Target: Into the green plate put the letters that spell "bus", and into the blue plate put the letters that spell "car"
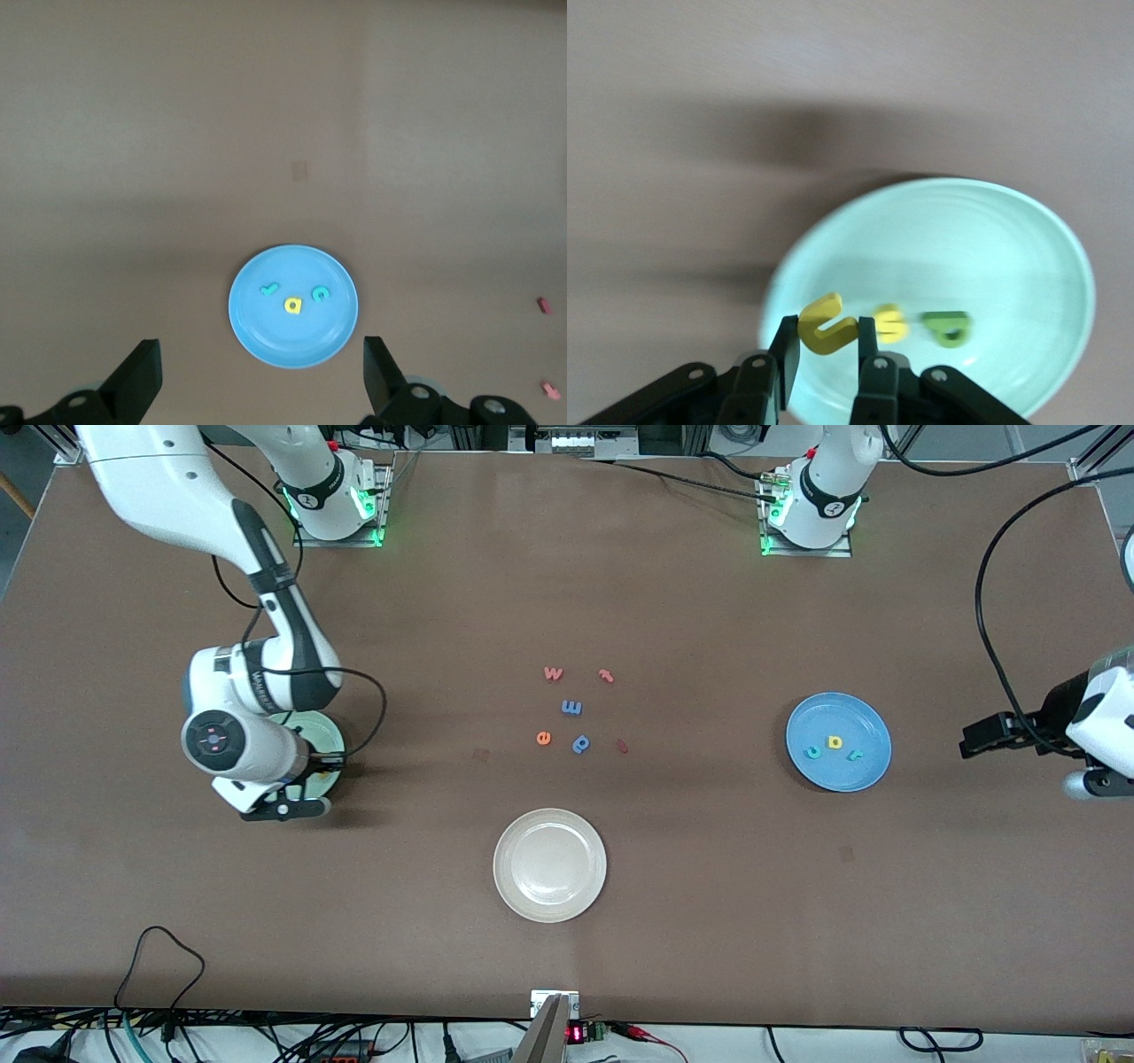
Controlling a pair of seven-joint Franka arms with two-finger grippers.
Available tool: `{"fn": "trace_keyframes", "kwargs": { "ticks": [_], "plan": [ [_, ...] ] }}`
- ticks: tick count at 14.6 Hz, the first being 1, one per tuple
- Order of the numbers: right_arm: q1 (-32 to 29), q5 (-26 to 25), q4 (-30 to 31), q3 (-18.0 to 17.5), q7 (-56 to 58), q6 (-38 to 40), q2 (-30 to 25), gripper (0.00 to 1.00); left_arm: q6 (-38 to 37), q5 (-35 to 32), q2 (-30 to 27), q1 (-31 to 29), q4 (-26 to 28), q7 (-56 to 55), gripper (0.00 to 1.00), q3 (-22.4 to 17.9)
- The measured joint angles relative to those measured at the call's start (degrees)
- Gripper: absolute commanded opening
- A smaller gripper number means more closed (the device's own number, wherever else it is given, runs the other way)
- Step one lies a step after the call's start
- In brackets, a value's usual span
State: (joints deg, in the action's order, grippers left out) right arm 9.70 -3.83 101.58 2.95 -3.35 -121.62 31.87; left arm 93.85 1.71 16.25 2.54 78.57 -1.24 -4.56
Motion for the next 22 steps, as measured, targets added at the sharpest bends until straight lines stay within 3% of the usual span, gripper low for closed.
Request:
{"fn": "trace_keyframes", "kwargs": {
  "ticks": [1,2,4,8,12,22],
  "plan": [
    [-1.35,0.0,0.33,0.03,1.26,0.0,0.03,0.3,0.06,0.02,-1.28,0.2,1.4,0.0,1.0,0.03],
    [-2.2,0.0,0.5,0.04,1.91,0.0,0.03,0.33,0.41,0.06,-2.78,0.37,3.32,0.0,1.0,0.08],
    [-2.79,-0.02,0.71,0.03,2.11,0.0,0.08,1.0,0.84,0.09,-6.02,0.63,7.74,-0.08,1.0,0.16],
    [-2.77,-0.02,0.75,-0.15,2.11,-0.07,0.03,1.0,1.58,0.1,-11.59,0.66,15.95,-0.28,1.0,0.17],
    [-2.77,-0.01,-0.15,-0.15,2.09,-0.34,-2.15,1.0,2.01,0.1,-13.65,0.66,18.76,-0.25,1.0,0.17],
    [-3.17,-0.01,-8.32,-0.1,2.09,18.0,-20.4,1.0,0.92,0.1,-14.95,0.78,19.01,-0.26,1.0,1.19]
  ]
}}
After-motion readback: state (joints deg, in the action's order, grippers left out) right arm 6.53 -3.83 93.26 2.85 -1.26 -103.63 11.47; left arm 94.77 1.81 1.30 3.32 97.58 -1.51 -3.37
